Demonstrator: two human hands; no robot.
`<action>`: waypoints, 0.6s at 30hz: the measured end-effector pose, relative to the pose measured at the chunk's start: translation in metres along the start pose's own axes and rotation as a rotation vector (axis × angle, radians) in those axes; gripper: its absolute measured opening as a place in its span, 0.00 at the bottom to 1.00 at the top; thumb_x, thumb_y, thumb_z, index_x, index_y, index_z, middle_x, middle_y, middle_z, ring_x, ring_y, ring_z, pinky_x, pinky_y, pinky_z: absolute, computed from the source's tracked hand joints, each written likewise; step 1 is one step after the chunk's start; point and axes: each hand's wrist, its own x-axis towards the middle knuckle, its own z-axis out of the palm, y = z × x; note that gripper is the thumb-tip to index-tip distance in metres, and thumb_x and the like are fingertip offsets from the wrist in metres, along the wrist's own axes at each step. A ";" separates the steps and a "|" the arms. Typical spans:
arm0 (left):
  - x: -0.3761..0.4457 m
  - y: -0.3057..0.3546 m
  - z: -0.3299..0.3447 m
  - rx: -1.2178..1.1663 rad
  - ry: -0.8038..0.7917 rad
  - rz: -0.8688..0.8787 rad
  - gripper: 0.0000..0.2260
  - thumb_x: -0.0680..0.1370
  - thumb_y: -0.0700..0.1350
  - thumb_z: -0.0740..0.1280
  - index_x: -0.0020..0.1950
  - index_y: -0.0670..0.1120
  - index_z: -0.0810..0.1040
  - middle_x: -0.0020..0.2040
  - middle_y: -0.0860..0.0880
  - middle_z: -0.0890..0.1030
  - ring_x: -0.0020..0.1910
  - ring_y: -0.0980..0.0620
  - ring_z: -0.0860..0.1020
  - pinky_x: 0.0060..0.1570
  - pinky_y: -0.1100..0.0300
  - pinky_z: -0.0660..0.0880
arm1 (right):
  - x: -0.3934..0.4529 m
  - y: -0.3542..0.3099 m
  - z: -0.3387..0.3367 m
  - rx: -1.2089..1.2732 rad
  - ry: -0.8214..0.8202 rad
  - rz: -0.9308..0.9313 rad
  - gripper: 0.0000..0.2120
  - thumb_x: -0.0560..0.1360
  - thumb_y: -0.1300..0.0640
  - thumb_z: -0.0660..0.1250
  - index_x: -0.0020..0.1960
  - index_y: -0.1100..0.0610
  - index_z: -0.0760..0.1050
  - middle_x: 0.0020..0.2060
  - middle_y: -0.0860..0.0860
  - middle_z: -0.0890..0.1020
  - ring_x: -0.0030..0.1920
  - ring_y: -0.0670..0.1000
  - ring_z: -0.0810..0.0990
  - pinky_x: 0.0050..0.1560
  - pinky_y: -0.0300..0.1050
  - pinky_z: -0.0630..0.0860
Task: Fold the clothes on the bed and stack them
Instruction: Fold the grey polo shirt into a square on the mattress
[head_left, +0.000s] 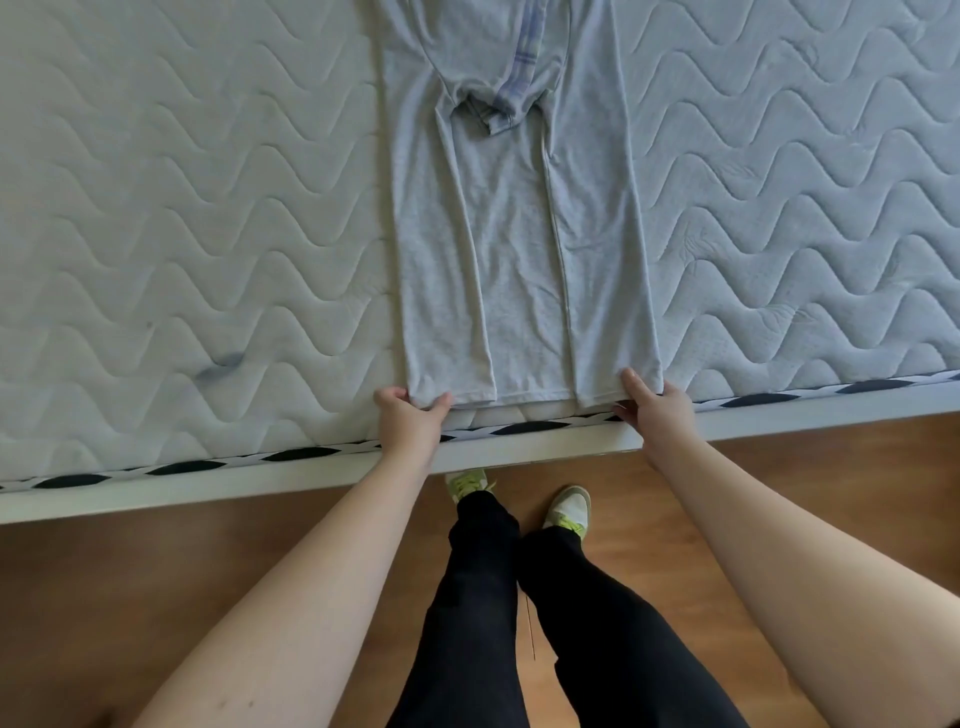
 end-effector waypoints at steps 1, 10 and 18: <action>-0.001 -0.003 0.003 -0.020 -0.021 0.008 0.17 0.75 0.47 0.73 0.57 0.41 0.71 0.50 0.45 0.80 0.46 0.44 0.79 0.48 0.50 0.78 | 0.000 0.001 -0.002 0.005 0.010 -0.007 0.04 0.75 0.54 0.72 0.48 0.54 0.79 0.47 0.51 0.83 0.46 0.48 0.84 0.40 0.37 0.80; -0.012 -0.022 -0.004 -0.374 -0.070 -0.022 0.06 0.77 0.40 0.69 0.51 0.48 0.75 0.51 0.48 0.81 0.46 0.51 0.82 0.51 0.56 0.78 | -0.002 -0.005 -0.017 -0.001 0.016 -0.018 0.13 0.72 0.52 0.74 0.52 0.57 0.78 0.44 0.51 0.85 0.38 0.46 0.86 0.40 0.40 0.82; -0.042 -0.030 -0.009 -0.579 0.068 0.005 0.19 0.76 0.37 0.70 0.55 0.57 0.65 0.44 0.46 0.81 0.37 0.51 0.77 0.45 0.58 0.75 | -0.032 -0.004 -0.016 -0.085 0.112 -0.139 0.19 0.75 0.56 0.70 0.59 0.46 0.64 0.42 0.50 0.76 0.32 0.46 0.81 0.34 0.39 0.76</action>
